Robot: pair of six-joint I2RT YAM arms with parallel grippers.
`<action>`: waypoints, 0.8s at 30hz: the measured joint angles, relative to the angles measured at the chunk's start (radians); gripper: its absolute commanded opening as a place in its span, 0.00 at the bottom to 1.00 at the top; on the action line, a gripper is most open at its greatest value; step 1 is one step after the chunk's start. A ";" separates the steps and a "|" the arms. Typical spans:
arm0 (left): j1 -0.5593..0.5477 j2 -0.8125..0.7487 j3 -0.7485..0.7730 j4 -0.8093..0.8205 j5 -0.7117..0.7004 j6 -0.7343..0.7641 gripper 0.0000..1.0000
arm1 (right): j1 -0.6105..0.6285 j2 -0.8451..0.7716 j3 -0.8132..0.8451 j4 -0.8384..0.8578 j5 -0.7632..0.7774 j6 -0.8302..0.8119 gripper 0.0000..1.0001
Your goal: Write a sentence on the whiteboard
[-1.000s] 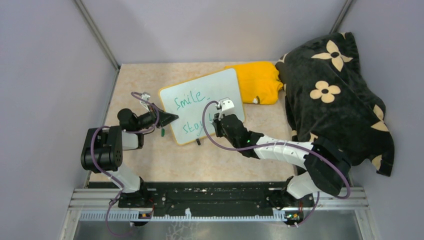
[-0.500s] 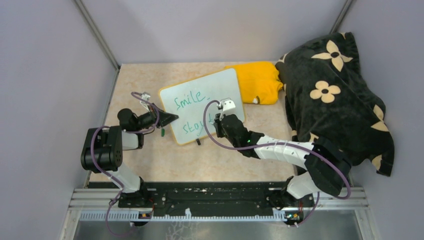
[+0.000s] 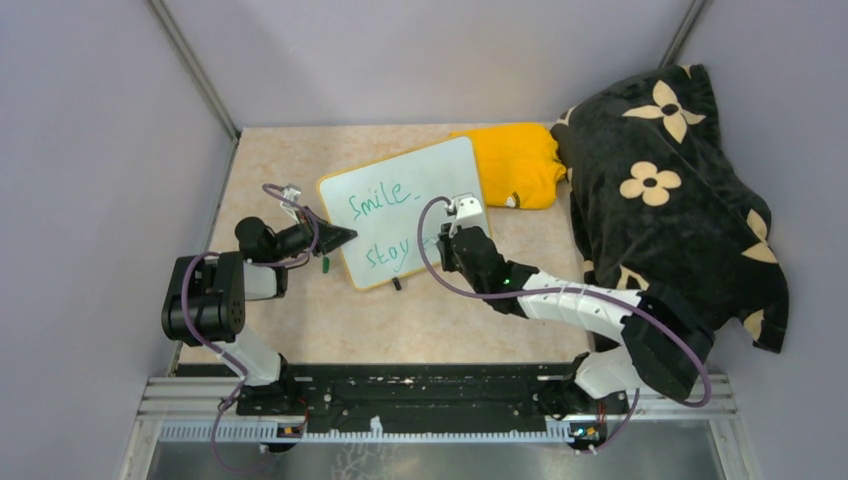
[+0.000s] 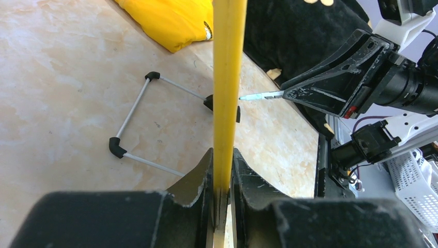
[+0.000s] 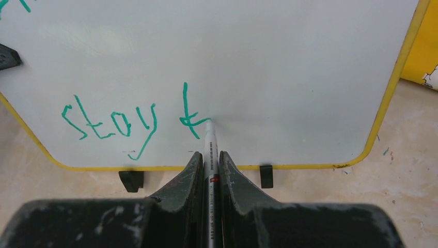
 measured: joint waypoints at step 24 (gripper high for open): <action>0.000 0.000 0.000 -0.001 0.000 0.000 0.20 | -0.010 -0.047 -0.001 0.014 -0.026 -0.014 0.00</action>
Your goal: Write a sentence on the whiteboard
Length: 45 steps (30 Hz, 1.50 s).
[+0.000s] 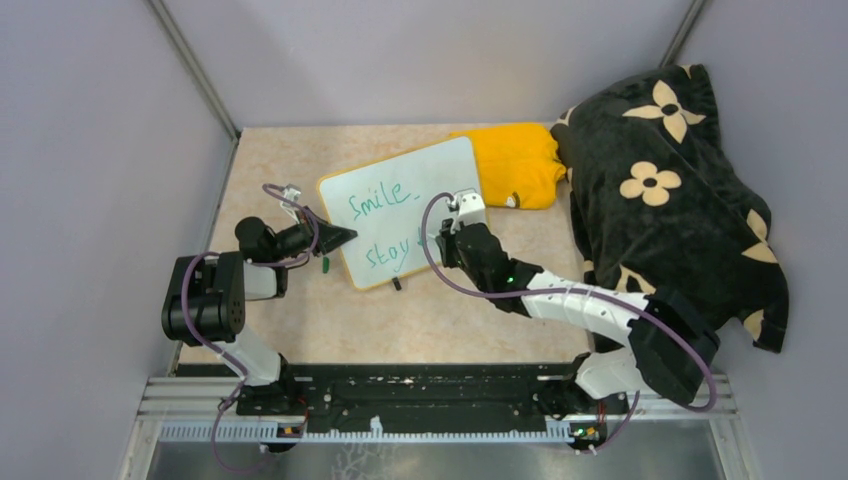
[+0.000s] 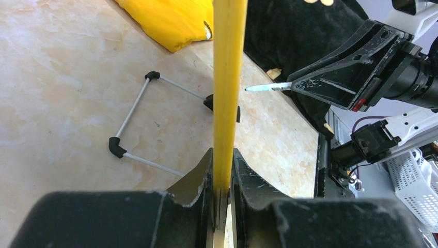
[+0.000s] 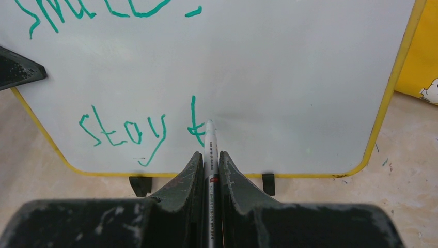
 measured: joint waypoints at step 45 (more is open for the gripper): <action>0.000 0.000 0.003 -0.002 0.000 0.001 0.20 | -0.007 0.048 -0.031 0.004 -0.007 0.029 0.00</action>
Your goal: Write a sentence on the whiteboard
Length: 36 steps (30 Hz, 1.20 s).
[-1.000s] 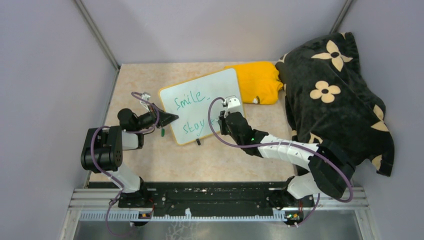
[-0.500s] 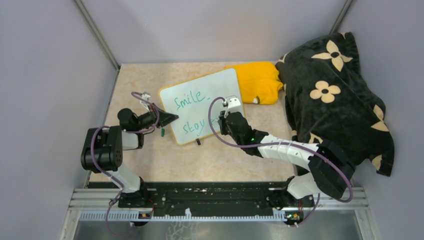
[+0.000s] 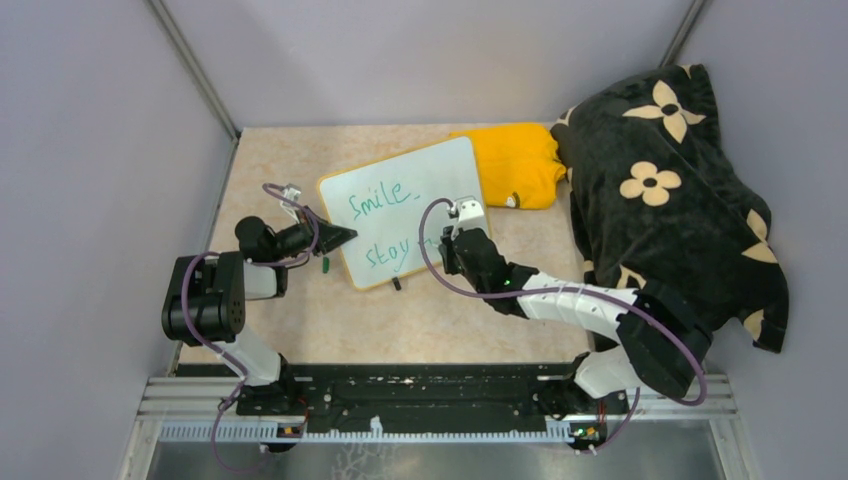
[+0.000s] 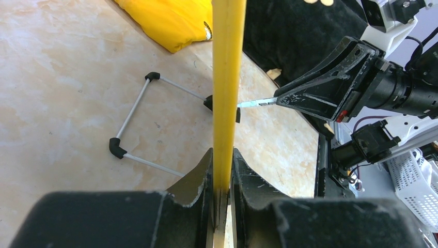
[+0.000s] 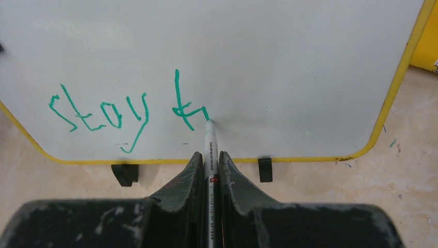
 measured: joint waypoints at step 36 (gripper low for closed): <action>0.000 0.000 0.001 -0.002 0.002 0.000 0.20 | -0.028 -0.052 0.013 -0.009 -0.005 0.008 0.00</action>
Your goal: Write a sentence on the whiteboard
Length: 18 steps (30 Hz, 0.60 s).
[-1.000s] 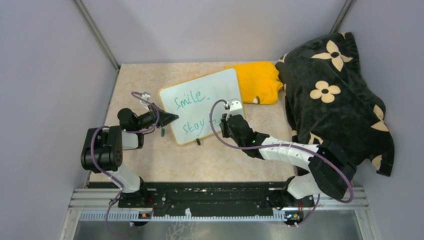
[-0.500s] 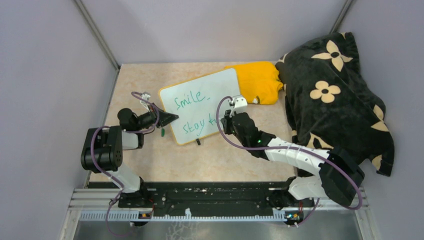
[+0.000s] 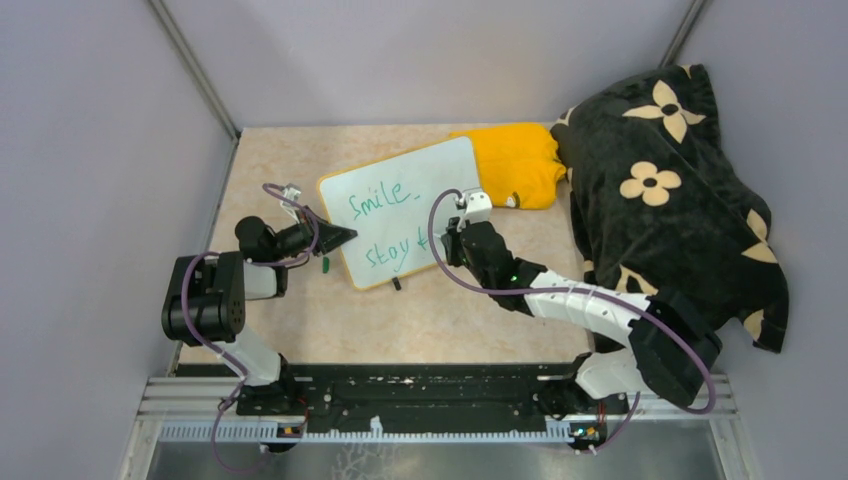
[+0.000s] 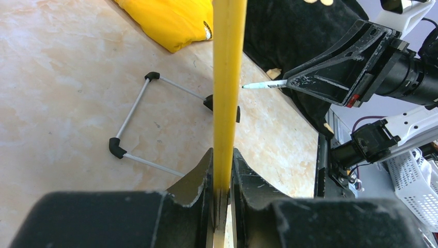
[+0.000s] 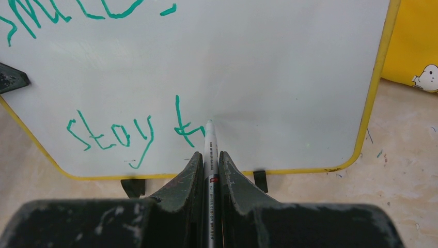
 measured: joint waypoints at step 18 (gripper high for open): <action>0.000 0.000 0.000 0.000 0.001 0.000 0.20 | 0.000 0.024 0.000 0.001 -0.003 0.000 0.00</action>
